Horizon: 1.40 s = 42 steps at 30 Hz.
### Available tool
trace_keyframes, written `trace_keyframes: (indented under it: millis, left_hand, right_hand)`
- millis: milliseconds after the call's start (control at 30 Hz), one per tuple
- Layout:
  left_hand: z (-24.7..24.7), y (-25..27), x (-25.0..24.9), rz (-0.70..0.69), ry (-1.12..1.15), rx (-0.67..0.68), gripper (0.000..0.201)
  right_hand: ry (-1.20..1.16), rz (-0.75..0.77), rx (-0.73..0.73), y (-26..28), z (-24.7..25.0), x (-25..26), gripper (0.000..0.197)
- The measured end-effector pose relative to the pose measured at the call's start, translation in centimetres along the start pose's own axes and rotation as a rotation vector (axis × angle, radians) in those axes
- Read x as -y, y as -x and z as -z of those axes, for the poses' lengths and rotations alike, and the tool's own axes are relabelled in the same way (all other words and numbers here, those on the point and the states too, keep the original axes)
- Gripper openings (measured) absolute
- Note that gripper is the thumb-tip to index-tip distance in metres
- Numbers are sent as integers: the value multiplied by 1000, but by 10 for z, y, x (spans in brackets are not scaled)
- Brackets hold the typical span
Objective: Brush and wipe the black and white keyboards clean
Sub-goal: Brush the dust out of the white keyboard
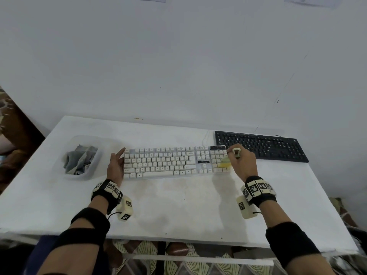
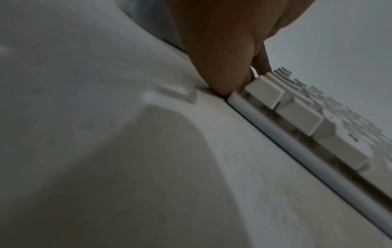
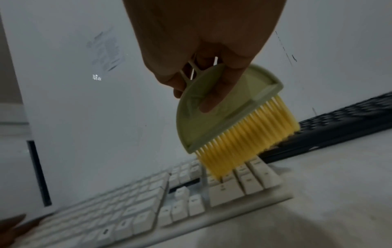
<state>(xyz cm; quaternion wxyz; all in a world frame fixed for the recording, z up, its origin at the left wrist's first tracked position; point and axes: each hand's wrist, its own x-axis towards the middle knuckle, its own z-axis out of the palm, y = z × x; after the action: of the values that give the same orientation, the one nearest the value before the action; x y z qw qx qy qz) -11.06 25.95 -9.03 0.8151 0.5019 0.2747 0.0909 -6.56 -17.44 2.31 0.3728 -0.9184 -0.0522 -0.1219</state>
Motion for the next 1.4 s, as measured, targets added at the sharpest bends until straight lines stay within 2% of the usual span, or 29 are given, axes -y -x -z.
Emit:
trace_keyframes:
  millis: [167,267,333,433,467,567,733,800,967,1067,1233,1333,1400]
  left_hand:
    - [0,-2,1,6,5,5,57]
    - [0,-1,0,10,15,6,58]
    - [1,-1,0,10,18,8,58]
    - [0,-2,1,6,10,11,59]
    - [0,-1,1,5,13,17,59]
    - [-2,2,-1,13,23,18,61]
    - [-1,6,-11,89,85,45,66]
    - [4,5,-15,136,128,75,70]
    - [17,-5,-19,211,171,143,74]
    - [18,-6,-18,208,163,153,74]
    - [16,-4,-17,185,155,138,72]
    - [16,-7,-16,182,155,141,71]
    - [16,-7,-15,179,146,147,71]
  right_hand:
    - [-166,-15,28,1,-8,13,14]
    - [65,9,49,-1,-9,6,11]
    - [227,8,11,-1,-11,9,3]
    - [128,56,-61,7,-26,34,9]
    - [9,77,-37,13,-34,49,13]
    - [-229,209,169,46,-75,93,25]
    - [-269,677,422,108,-159,146,31]
    - [-271,739,500,122,-182,155,35]
    - [-216,763,610,132,-208,152,41]
    - [-224,772,569,128,-209,143,44]
    - [-90,845,345,129,-196,116,44]
    - [-53,823,314,127,-186,106,50]
    - [-78,859,334,126,-184,115,48]
